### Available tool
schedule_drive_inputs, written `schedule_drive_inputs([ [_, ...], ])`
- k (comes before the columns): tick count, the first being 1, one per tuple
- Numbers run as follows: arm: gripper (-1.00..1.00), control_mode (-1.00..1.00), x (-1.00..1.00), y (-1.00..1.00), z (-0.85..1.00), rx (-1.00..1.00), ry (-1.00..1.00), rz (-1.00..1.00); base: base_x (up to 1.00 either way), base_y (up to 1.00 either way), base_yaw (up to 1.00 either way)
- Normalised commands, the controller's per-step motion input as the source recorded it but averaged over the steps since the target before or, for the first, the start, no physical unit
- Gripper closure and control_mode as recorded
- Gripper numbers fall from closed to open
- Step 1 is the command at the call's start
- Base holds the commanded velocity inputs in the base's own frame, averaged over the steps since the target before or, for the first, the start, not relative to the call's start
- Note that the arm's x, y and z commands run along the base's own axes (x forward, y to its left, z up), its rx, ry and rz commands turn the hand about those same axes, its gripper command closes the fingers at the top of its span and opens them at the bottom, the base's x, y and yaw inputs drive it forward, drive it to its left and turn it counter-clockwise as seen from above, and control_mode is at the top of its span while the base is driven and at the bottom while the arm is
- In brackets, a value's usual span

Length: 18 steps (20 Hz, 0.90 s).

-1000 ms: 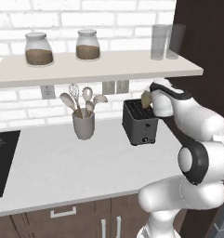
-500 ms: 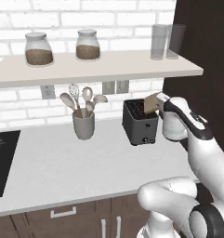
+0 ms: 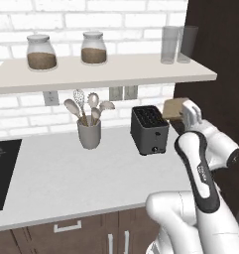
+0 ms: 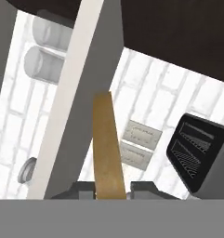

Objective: Start the toaster. Once the lever pops up, take the bread to the plate on the dining counter.

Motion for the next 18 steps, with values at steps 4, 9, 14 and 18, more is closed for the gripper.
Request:
schedule_drive_inputs([
  [4, 1.00, -1.00, -1.00, -0.11, 0.05, -0.14, 0.14, 0.00, 0.00, 0.00, 0.00],
  [9, 1.00, -1.00, -1.00, 0.00, -0.01, -0.36, 0.29, 0.01, 0.00, 0.00, 0.00],
  [14, 1.00, -1.00, -0.94, 0.63, -0.34, -0.51, 0.15, 0.01, 0.00, 0.00, 0.00],
  [18, 1.00, -1.00, -0.39, 1.00, -0.36, -0.46, 0.00, 0.00, 0.00, 0.00, 0.00],
])
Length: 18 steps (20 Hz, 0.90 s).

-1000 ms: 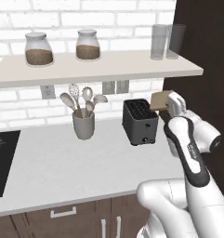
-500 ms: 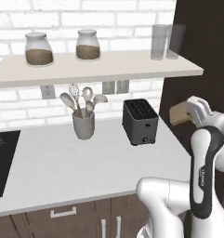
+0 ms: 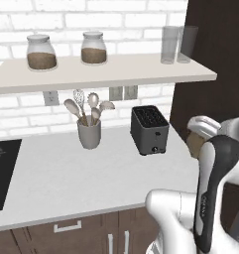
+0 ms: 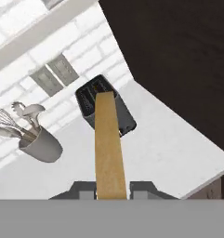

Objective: Start the toaster. Once the lever pops up, take the bread to the plate on the dining counter.

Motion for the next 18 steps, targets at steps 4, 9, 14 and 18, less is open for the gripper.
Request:
schedule_drive_inputs([
  [4, 1.00, -1.00, -0.23, 0.79, -0.33, -0.38, 0.00, 0.00, 0.00, 0.00, 0.00],
  [9, 1.00, -1.00, -0.27, 0.41, -0.31, -0.29, 0.00, 0.00, 0.00, 0.00, 0.00],
  [14, 1.00, 1.00, -0.23, 0.19, -0.16, -0.14, 0.00, 0.00, -0.21, 0.10, -0.01],
  [18, 1.00, 1.00, 0.00, 0.00, 0.00, 0.00, 0.00, 0.00, -0.68, 0.10, -0.16],
])
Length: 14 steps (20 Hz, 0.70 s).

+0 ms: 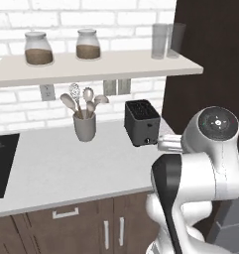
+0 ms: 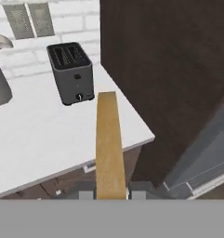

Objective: Start the toaster. Once the lever pops up, take the bread to the plate on the dining counter.

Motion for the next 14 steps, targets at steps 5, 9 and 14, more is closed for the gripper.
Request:
schedule_drive_inputs([
  [5, 1.00, 1.00, 0.00, 0.00, 0.00, 0.00, 0.00, 0.00, -0.72, 0.00, -0.33],
  [9, 1.00, 1.00, 0.00, 0.00, 0.00, 0.00, 0.00, 0.00, -0.52, 0.00, -0.48],
  [14, 1.00, 1.00, 0.00, 0.00, 0.00, 0.00, 0.00, 0.00, -0.30, -0.03, -0.62],
])
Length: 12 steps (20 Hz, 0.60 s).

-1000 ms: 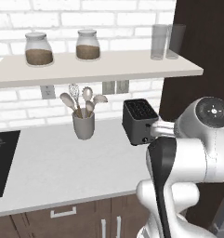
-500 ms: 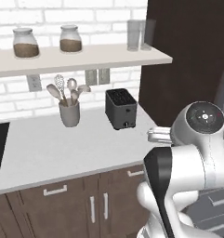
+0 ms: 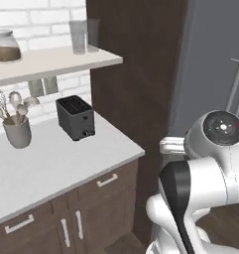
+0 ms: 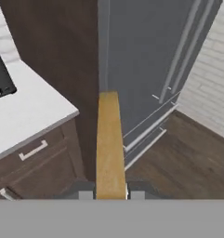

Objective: Start the toaster. Once the lever pops up, take the bread to the plate on the dining counter.

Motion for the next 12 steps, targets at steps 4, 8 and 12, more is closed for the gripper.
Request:
schedule_drive_inputs([
  [4, 1.00, 1.00, 0.00, 0.00, 0.00, 0.00, 0.00, 0.00, -0.06, -0.18, -0.75],
  [8, 1.00, 1.00, 0.00, 0.00, 0.00, 0.00, 0.00, 0.00, 0.00, -0.24, -0.83],
  [12, 1.00, 1.00, 0.00, 0.00, 0.00, 0.00, 0.00, 0.00, 0.00, -0.23, -0.81],
])
